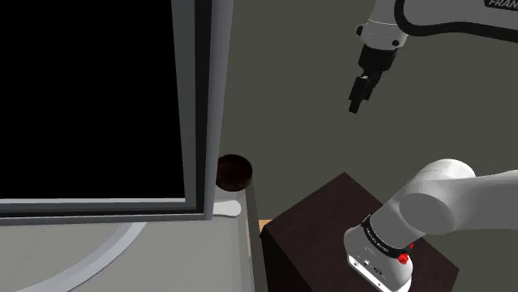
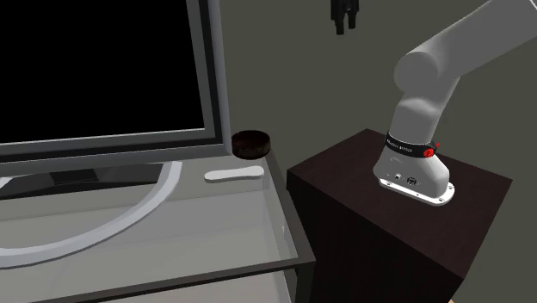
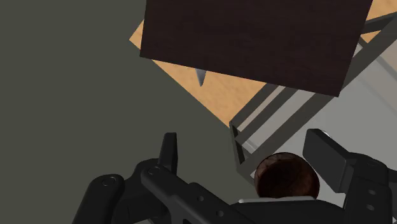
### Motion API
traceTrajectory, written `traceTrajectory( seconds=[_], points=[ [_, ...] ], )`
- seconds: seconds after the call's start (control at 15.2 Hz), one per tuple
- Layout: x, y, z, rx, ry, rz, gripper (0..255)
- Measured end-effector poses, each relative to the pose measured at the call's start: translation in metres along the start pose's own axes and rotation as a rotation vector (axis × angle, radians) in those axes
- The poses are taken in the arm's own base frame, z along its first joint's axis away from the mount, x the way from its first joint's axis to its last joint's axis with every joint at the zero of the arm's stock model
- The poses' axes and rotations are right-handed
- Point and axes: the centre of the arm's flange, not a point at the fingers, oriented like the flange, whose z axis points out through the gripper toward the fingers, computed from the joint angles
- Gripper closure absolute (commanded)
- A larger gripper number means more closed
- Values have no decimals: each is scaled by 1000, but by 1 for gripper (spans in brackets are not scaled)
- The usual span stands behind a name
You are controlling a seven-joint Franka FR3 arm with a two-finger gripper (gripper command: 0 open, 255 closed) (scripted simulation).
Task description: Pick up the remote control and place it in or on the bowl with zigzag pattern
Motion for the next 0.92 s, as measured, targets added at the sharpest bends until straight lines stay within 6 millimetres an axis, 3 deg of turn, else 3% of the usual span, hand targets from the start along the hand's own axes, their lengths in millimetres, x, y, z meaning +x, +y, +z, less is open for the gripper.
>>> traceTrajectory(
  seconds=[0.2,0.92],
  points=[
    [9,-7,12,1,4,-22,0],
    [90,-75,97,11,50,-215,0]
  ],
)
